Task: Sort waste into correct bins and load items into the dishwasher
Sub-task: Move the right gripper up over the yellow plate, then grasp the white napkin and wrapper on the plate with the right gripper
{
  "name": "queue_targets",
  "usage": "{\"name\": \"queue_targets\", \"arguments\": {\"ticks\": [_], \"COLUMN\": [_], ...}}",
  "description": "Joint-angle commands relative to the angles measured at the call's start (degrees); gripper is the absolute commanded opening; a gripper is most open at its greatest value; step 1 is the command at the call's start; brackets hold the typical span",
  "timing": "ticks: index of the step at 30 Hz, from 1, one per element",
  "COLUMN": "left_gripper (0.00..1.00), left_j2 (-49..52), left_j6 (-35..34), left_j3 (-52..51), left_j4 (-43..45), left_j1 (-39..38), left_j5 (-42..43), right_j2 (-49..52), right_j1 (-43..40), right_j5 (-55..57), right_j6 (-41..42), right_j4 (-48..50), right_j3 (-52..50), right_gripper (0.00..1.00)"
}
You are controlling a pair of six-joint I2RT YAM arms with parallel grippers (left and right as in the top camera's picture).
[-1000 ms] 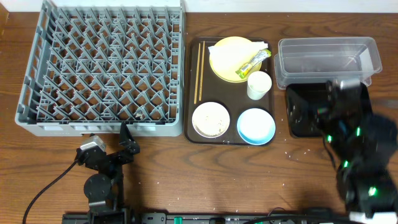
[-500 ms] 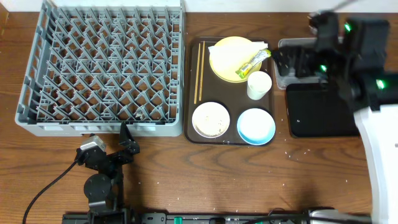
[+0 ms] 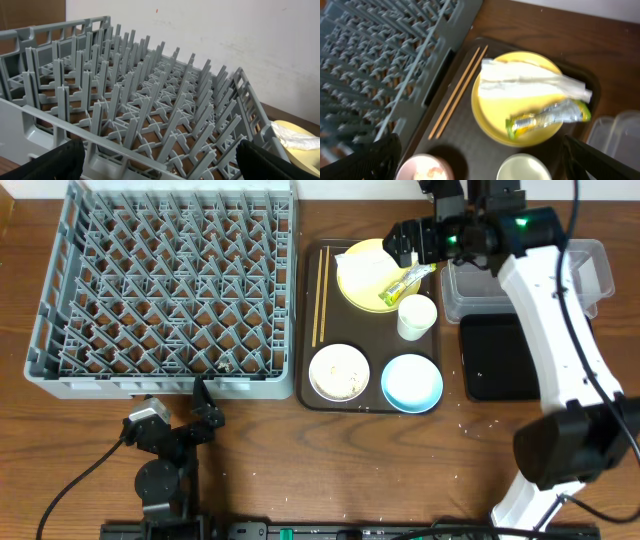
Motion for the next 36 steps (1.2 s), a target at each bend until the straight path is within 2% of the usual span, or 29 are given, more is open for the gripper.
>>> {"name": "queue_targets", "arguments": {"ticks": [1, 2, 5, 10, 19, 36], "left_gripper": [0.98, 0.98, 0.98, 0.98, 0.98, 0.98], "left_j2": [-0.35, -0.35, -0.35, -0.35, -0.35, -0.35], "left_j6": [0.74, 0.74, 0.74, 0.74, 0.74, 0.74], "left_j3": [-1.73, -1.73, -1.73, -1.73, -1.73, -1.73], "left_j4": [-1.14, -1.14, -1.16, -1.16, -1.16, -1.16], "left_j1": [0.22, 0.22, 0.22, 0.22, 0.22, 0.22], "left_j5": [-0.33, -0.33, -0.33, -0.33, -0.33, -0.33], "right_j2": [2.16, 2.69, 5.03, 8.79, 14.56, 22.84], "right_j1": [0.48, 0.55, 1.03, 2.69, 6.49, 6.86], "right_j5": [-1.16, -1.79, -0.94, 13.40, 29.68, 30.86], "right_j6": [0.72, 1.36, 2.93, 17.09, 29.59, 32.50], "right_j4": [2.36, 2.93, 3.69, 3.39, 2.97, 4.92], "right_j3": [1.42, 1.42, 1.42, 1.40, 1.38, 1.38], "right_gripper": [0.99, 0.99, 0.85, 0.84, 0.82, 0.75]}}
